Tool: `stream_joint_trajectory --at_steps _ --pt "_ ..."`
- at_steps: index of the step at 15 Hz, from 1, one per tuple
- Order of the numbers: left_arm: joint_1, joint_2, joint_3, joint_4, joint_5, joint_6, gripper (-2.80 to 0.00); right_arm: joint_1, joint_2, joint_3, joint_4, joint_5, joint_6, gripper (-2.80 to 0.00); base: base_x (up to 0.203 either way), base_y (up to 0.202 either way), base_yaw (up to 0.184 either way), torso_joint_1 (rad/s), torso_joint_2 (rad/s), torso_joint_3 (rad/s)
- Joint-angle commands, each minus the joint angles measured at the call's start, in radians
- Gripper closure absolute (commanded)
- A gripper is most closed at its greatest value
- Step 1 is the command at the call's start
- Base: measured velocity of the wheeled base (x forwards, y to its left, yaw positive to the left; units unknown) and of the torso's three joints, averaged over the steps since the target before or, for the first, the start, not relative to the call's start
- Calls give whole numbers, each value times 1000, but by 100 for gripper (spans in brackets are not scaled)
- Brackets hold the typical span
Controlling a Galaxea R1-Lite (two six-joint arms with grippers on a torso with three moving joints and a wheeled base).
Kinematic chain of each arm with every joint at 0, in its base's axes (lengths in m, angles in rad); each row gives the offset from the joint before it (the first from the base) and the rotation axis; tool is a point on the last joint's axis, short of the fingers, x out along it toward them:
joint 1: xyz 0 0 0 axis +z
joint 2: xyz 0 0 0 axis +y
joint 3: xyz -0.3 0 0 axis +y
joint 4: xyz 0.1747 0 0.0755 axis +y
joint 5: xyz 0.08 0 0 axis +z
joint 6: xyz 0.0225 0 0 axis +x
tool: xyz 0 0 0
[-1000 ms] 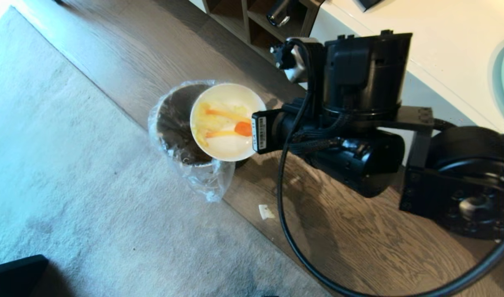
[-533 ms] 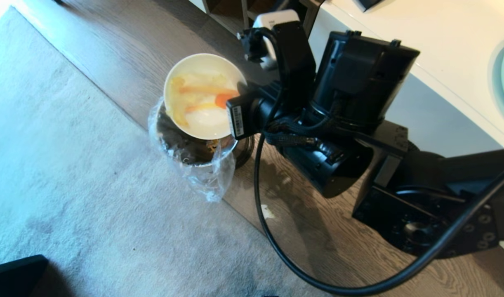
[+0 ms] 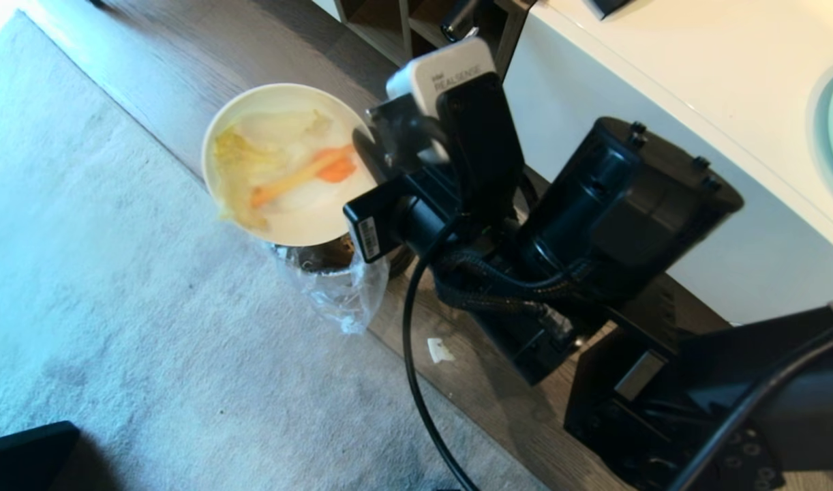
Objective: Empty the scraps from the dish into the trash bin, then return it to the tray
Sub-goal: Pour the leftover food from the bowl into the trash can
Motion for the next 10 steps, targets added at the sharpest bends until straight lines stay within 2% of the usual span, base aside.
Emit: stream_joint_trajectory --at_steps 1,5,10 --pt "0 0 0 -1 0 -1 0 1 12 41 -92 94 -67 0 0 0 0 0 0 0" --pt "0 0 0 -1 0 -1 0 2 21 128 -196 216 -164 0 0 0 0 0 0 0" --pt "0 0 0 -1 0 -1 0 4 75 123 -210 224 -175 0 0 0 0 0 0 0"
